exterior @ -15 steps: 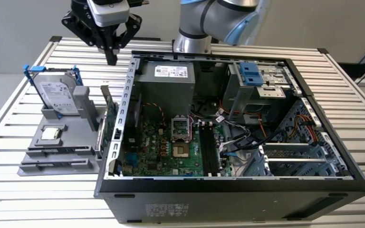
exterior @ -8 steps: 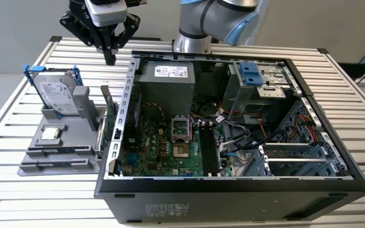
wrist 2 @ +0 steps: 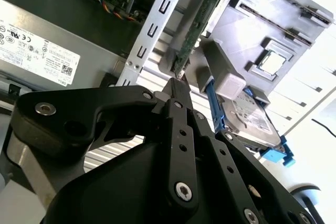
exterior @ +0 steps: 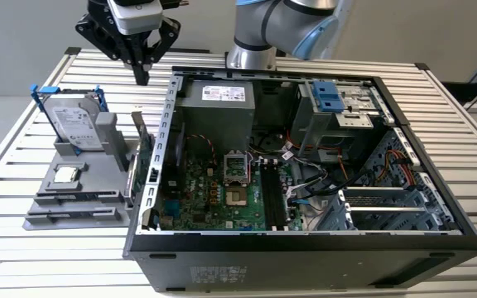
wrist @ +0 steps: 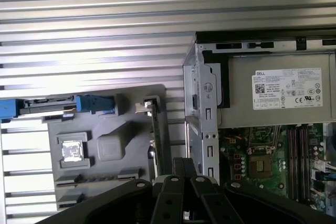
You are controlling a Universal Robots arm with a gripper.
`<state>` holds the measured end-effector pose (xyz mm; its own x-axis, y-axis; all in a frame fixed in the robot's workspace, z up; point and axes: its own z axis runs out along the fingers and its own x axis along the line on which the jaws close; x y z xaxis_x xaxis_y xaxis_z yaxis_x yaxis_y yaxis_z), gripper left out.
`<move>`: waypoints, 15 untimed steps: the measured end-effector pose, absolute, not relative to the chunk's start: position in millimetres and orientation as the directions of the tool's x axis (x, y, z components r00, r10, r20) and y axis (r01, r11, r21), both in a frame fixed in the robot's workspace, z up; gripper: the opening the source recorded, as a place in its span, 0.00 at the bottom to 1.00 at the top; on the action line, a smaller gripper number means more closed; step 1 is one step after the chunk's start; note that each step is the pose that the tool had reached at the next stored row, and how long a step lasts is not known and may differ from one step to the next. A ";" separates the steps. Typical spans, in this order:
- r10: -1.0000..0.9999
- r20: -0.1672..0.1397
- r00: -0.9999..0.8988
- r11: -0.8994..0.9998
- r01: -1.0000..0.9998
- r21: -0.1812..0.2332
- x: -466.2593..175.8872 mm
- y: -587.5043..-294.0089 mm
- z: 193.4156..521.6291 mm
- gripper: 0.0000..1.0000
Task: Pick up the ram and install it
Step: 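Reach for the ram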
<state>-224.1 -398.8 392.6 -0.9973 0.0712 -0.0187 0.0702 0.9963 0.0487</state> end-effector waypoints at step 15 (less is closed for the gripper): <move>0.071 -0.019 -0.997 0.996 0.070 0.049 -229.3 -398.8 392.6 0.00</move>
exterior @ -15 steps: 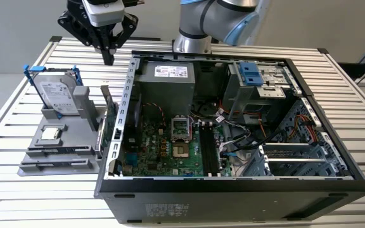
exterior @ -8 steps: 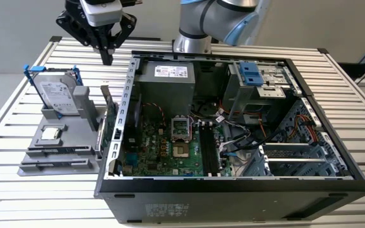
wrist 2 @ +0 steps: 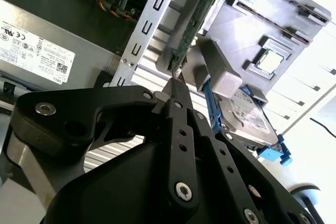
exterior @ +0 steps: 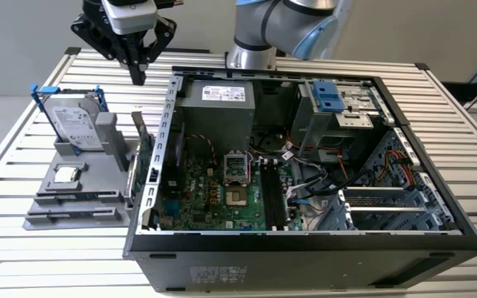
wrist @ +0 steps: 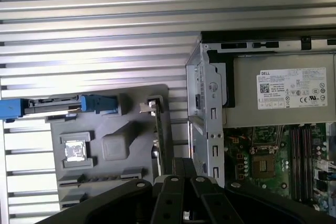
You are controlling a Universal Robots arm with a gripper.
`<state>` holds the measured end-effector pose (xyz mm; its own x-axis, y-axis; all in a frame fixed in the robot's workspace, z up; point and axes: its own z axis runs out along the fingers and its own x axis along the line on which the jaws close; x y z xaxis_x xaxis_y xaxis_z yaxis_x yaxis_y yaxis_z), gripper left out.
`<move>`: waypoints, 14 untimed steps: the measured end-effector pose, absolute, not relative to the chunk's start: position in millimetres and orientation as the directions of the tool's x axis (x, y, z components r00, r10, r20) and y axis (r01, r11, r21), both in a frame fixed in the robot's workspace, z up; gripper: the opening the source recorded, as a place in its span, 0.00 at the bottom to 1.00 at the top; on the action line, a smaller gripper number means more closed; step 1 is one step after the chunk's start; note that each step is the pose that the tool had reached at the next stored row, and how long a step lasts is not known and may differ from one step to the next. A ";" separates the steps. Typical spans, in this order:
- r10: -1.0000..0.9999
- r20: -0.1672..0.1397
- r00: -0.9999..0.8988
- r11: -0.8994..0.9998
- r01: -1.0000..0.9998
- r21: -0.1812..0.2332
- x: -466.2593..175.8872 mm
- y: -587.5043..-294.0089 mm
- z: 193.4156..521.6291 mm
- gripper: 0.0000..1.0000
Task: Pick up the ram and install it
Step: 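Reach for the ram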
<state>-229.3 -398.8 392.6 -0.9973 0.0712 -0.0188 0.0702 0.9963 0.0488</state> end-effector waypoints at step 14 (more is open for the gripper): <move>0.071 -0.019 -0.997 0.996 0.070 0.049 -239.3 -398.8 392.6 0.00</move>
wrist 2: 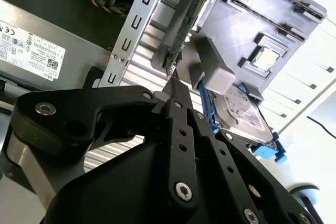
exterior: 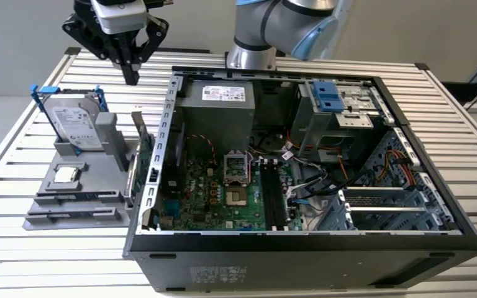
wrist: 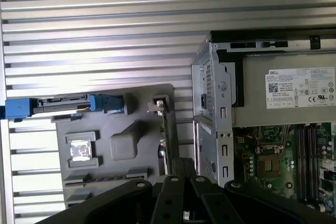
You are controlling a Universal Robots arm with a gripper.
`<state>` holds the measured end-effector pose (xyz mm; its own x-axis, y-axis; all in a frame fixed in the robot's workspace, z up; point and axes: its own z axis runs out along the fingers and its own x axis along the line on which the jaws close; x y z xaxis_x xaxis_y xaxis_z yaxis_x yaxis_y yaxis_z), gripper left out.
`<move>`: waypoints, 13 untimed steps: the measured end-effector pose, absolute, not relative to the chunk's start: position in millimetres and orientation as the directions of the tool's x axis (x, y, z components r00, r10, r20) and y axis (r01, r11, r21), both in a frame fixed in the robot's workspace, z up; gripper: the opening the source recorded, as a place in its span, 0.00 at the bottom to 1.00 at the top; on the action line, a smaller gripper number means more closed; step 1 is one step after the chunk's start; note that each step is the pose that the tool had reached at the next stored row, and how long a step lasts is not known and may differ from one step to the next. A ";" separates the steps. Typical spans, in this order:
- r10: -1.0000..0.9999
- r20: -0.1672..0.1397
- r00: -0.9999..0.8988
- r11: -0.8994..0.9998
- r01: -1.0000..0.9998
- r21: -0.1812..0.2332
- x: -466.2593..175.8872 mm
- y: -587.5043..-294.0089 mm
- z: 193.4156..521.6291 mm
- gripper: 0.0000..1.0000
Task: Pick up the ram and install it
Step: 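Reach for the ram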
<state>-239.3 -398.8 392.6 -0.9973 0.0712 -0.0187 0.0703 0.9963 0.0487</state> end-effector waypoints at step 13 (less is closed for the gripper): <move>0.071 -0.019 -0.997 0.996 0.070 0.049 -246.0 -398.8 392.6 0.00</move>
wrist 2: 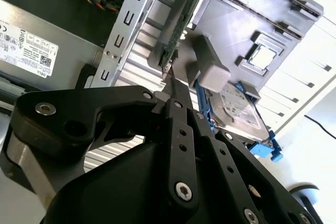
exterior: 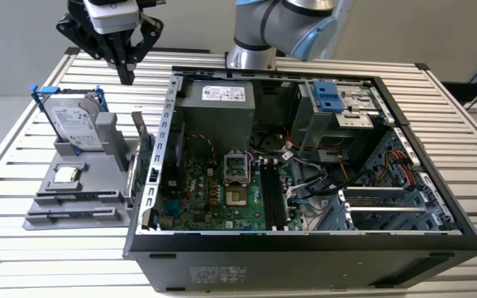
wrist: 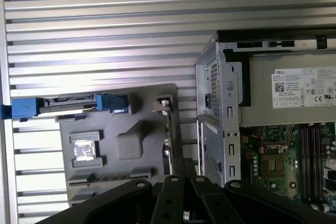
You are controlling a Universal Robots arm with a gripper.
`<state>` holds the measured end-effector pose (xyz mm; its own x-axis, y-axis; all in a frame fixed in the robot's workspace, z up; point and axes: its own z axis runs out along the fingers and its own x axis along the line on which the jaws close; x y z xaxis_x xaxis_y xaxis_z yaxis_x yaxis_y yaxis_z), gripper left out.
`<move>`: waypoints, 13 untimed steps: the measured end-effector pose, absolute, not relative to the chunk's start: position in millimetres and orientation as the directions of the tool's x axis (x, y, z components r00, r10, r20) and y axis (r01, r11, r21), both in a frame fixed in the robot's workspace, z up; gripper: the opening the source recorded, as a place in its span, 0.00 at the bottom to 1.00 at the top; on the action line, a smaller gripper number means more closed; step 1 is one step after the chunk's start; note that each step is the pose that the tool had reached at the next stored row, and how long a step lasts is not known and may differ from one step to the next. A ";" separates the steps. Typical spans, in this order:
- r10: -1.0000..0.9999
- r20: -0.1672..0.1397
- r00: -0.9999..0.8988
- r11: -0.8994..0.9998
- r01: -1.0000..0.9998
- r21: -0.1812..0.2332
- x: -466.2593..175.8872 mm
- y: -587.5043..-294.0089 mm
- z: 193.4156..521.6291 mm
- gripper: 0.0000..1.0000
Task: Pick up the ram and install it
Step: 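Reach for the ram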
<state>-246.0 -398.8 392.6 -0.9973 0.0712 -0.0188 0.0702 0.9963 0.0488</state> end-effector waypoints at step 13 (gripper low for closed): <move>0.071 -0.019 -0.997 0.996 0.070 0.049 -251.4 -398.8 392.6 0.00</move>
